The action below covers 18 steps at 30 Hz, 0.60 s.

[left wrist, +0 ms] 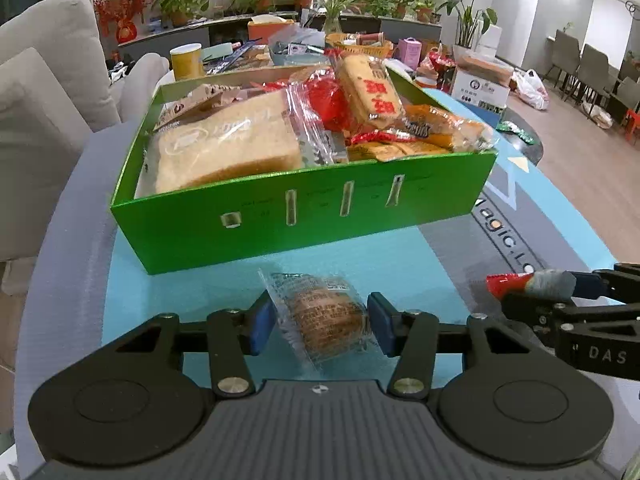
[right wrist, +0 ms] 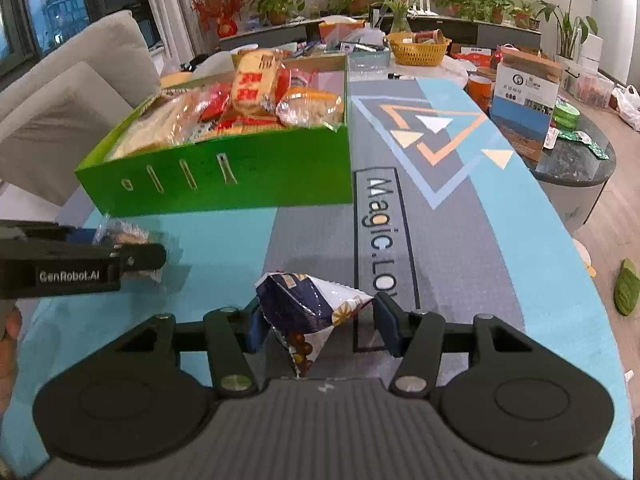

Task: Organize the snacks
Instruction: 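Carry the cookie packet into the box with the left gripper while the right carries the triangular bag in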

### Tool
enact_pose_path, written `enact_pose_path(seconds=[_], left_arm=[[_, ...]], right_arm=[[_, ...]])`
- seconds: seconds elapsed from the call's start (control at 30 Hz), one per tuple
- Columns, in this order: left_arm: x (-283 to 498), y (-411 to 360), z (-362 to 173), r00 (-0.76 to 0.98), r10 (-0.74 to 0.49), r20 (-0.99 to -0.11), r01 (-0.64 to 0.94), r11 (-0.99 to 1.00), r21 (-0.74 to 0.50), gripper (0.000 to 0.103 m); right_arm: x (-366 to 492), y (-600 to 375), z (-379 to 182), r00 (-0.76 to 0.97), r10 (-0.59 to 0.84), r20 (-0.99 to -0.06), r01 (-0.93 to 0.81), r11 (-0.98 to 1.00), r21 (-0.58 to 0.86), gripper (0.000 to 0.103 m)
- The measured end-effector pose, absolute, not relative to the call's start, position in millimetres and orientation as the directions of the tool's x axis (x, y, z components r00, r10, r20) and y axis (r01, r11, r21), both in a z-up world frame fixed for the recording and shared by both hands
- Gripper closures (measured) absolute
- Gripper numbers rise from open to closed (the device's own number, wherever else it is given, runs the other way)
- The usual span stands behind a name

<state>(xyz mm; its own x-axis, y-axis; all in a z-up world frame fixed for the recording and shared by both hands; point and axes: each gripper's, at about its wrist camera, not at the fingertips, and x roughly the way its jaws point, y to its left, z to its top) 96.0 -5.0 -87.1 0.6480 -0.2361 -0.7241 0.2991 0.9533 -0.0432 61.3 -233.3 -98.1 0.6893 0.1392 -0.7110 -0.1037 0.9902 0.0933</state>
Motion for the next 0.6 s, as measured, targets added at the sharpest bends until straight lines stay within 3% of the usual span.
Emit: enact_pose_path(seconds=[0.6], left_arm=[[80.3, 9.5, -45.4, 0.728, -0.241, -0.642, 0.300, 0.954, -0.019, 0.056]], right_arm=[[67.7, -221.0, -63.5, 0.742, 0.196, -0.640, -0.157, 0.980, 0.118, 0.041]])
